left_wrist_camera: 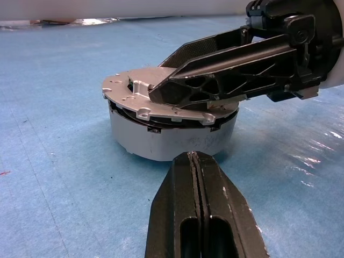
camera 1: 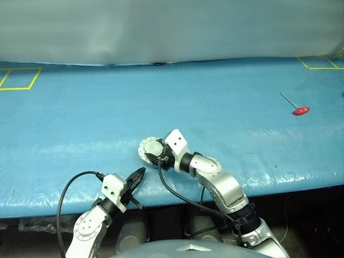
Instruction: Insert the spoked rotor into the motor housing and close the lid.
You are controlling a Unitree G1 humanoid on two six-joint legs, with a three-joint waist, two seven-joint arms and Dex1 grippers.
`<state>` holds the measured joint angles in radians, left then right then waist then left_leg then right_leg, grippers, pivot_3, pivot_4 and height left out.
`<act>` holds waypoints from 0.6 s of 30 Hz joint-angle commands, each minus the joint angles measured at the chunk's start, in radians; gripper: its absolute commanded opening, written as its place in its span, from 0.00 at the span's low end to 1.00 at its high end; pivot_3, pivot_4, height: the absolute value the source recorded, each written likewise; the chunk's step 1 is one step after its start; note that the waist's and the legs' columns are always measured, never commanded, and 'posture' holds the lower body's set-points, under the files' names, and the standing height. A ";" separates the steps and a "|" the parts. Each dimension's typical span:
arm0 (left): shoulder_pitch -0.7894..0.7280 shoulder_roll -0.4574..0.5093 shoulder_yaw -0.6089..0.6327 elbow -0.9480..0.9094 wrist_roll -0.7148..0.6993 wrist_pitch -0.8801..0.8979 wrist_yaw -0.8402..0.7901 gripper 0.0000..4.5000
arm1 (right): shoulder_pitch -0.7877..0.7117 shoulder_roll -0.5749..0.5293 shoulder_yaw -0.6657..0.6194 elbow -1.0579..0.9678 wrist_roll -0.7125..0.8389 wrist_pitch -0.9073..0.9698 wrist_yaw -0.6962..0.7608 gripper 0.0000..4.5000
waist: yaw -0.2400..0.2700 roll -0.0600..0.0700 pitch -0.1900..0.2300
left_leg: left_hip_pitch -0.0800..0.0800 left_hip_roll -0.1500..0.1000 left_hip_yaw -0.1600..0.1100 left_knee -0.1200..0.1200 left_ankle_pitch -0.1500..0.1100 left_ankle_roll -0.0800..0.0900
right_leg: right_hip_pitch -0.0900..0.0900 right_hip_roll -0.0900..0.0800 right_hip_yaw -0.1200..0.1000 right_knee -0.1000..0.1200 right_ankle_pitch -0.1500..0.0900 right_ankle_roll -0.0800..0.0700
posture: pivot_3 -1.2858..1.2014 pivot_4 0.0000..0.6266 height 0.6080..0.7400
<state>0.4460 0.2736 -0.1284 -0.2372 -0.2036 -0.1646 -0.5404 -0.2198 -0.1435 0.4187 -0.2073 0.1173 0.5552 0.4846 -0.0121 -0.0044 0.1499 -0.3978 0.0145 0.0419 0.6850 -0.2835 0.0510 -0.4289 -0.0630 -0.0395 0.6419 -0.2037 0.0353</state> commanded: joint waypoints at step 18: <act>0.004 -0.020 -0.003 0.000 0.010 -0.048 0.017 0.00 | -0.047 -0.064 0.054 -0.036 -0.080 0.005 0.022 0.68 | 0.000 0.000 0.000 | 0.000 0.000 0.000 0.000 0.000 0.000 | 0.000 0.000 0.000 0.000 0.000 0.000 | 0.52 0.24 1.00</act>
<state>0.4469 0.2582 -0.1289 -0.2352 -0.1984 -0.1850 -0.5248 -0.2581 -0.2068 0.4766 -0.2296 0.0442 0.5554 0.5029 -0.0119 -0.0049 0.1496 -0.3975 0.0146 0.0418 0.6850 -0.2835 0.0510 -0.4287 -0.0630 -0.0395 0.6419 -0.2037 0.0352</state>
